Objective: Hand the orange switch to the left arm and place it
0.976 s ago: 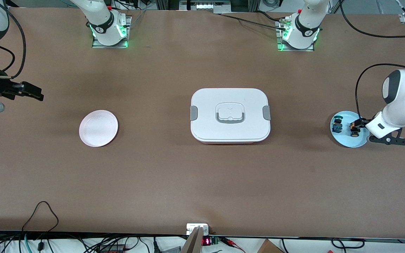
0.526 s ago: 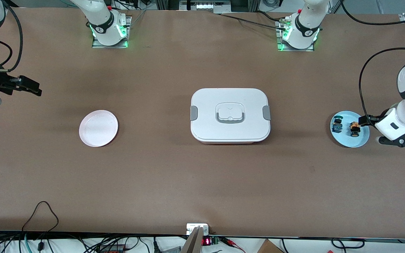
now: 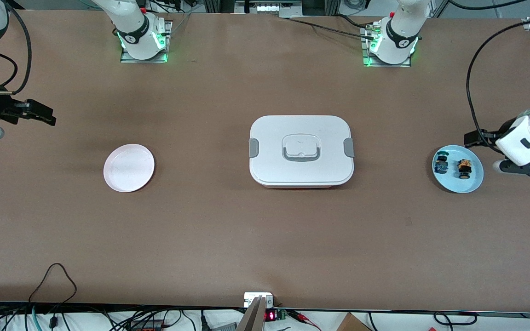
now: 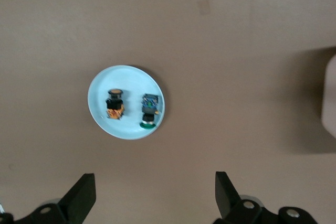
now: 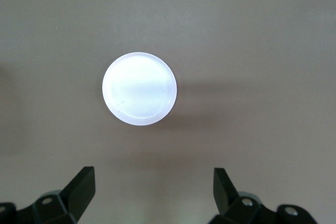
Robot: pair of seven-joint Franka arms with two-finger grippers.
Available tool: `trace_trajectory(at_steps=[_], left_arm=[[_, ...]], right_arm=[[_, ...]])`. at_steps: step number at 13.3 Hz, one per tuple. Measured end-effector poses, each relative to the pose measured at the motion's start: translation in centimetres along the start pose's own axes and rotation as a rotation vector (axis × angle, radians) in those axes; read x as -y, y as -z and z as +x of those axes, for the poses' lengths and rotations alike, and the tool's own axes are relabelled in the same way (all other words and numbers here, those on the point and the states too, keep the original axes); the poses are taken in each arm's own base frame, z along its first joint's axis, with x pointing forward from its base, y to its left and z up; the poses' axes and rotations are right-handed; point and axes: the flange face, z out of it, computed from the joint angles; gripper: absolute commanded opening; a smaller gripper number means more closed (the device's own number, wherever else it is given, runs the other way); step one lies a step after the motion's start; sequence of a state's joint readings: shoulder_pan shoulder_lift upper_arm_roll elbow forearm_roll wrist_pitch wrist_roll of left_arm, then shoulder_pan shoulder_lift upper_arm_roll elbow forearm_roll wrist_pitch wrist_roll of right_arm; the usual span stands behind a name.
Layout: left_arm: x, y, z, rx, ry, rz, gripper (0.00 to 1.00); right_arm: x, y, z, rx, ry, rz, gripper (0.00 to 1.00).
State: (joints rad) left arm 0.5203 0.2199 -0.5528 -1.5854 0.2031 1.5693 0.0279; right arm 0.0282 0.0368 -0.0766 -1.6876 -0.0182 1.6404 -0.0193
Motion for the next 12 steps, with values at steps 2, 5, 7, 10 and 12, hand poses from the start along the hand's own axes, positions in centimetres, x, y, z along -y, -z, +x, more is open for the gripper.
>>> trace_trajectory(at_steps=[2, 5, 7, 10, 12], left_arm=[[0.4, 1.5, -1.0, 0.009, 0.041, -0.035, 1.00], [0.6, 3.0, -2.3, 0.024, 0.074, -0.031, 1.00], [1.0, 3.3, -2.8, 0.023, 0.097, -0.054, 1.00], [2.2, 3.3, -3.5, 0.014, 0.126, -0.076, 1.00], [2.1, 2.4, -3.9, -0.004, 0.126, -0.075, 1.00]], right_arm=[[0.1, 0.0, 0.0, 0.000, 0.001, 0.000, 1.00], [0.1, 0.0, 0.0, 0.000, 0.002, 0.000, 1.00], [0.1, 0.0, 0.0, 0.000, 0.002, 0.000, 1.00], [0.1, 0.0, 0.0, 0.000, 0.002, 0.000, 1.00], [0.1, 0.1, -0.1, 0.001, 0.002, 0.000, 1.00]])
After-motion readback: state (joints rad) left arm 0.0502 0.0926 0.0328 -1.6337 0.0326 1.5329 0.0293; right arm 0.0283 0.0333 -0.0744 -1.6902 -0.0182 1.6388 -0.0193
